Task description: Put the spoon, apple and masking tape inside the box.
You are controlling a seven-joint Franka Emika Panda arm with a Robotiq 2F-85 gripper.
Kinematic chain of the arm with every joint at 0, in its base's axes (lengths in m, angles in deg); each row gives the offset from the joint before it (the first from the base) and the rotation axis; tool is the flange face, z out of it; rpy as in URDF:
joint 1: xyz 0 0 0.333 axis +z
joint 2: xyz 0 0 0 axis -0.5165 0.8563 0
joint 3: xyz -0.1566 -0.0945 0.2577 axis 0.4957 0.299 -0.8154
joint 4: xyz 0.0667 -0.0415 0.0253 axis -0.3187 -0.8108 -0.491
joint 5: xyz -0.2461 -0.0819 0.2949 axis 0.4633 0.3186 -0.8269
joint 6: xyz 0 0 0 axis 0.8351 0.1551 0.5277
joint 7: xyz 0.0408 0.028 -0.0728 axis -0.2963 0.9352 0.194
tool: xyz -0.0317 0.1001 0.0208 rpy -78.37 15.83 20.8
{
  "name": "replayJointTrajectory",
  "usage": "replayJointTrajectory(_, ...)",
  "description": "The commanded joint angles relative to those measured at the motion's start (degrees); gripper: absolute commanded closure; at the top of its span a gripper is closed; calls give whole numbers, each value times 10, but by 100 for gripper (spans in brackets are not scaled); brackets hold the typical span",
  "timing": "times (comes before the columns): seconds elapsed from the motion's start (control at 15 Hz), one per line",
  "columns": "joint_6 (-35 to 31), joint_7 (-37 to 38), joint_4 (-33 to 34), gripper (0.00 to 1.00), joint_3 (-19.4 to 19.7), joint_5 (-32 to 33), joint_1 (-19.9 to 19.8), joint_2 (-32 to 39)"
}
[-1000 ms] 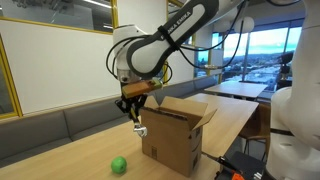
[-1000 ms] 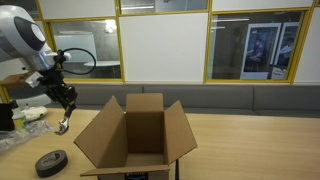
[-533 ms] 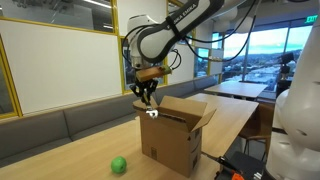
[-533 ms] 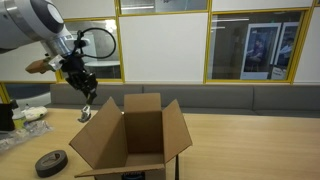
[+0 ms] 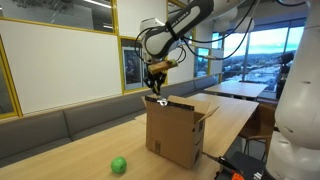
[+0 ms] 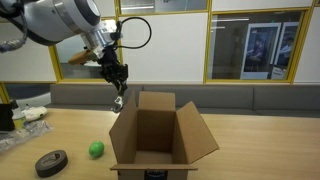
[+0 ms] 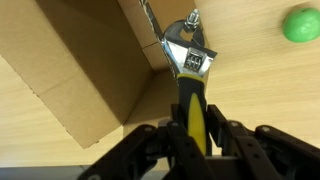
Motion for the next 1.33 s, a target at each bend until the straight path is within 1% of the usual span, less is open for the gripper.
replayJointTrajectory(0.0, 38, -24, 62, 85, 11, 7, -13, 22)
replayJointTrajectory(0.27, 66, -28, 92, 85, 19, 6, -15, 22)
replayJointTrajectory(0.47, 68, -29, 89, 85, 25, 8, -19, 12)
replayJointTrajectory(0.67, 56, -34, 78, 85, 40, 12, -30, 12)
replayJointTrajectory(0.93, 25, -35, 42, 85, 61, 26, -49, 13)
replayJointTrajectory(1.27, -41, -52, -19, 85, 85, 7, -67, 47)
